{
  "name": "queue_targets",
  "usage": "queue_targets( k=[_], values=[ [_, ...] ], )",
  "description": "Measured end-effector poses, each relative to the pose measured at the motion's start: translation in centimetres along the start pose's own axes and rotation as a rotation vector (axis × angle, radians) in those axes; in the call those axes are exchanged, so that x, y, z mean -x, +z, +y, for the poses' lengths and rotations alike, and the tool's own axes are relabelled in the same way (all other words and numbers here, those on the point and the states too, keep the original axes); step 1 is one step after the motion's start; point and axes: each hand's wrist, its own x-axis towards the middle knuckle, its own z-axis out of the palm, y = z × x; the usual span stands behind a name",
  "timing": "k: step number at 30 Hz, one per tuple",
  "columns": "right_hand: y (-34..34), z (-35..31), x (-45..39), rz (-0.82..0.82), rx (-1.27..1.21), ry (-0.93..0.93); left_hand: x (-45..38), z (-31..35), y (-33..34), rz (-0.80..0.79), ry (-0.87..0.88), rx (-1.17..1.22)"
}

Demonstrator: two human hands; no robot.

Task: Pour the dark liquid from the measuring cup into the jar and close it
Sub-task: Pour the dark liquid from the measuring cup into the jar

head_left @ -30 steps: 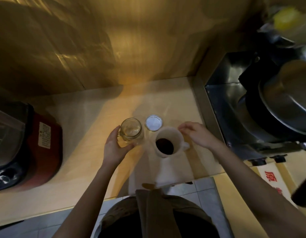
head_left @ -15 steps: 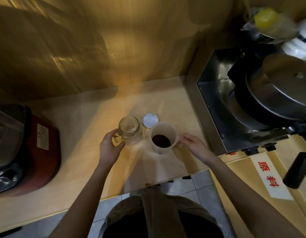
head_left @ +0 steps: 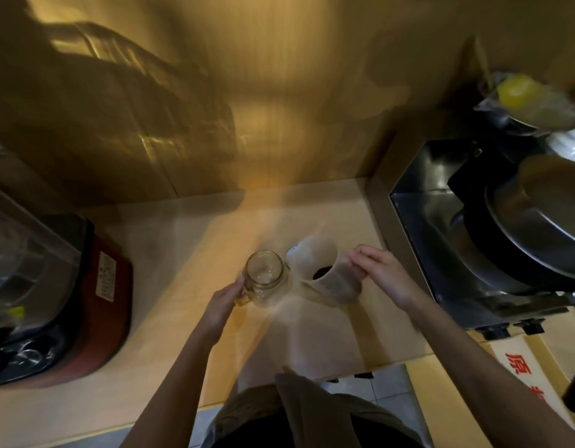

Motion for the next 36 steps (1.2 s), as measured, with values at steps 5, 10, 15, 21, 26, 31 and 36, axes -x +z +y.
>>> queue_targets(
  k=[5,10,15,21,26,31,36],
  values=[
    [-0.1,-2.6,-1.4,-0.064,0.041,-0.085,0.5,0.5,1.0,0.086,0.125,0.016],
    [0.8,-4.8,-2.5,-0.093,0.189,-0.131,0.5,1.3,1.4,0.156,0.136,0.072],
    [1.6,-7.3,-3.3,0.014,0.447,-0.338,1.2,3.3,1.2,0.124,0.229,-0.03],
    [1.8,-11.0,-4.5,0.139,0.774,-0.586,1.7,5.4,1.4,0.135,0.313,-0.091],
    [1.8,-12.8,-5.0,0.141,0.891,-0.697,1.8,6.3,1.6,0.195,0.339,-0.087],
    [1.8,-13.8,-5.1,0.12,0.963,-0.768,2.2,6.9,1.9,0.206,0.334,-0.071],
    [2.2,-14.6,-5.0,0.127,1.065,-0.786,2.4,7.4,2.2,0.22,0.324,-0.069]
  ],
)
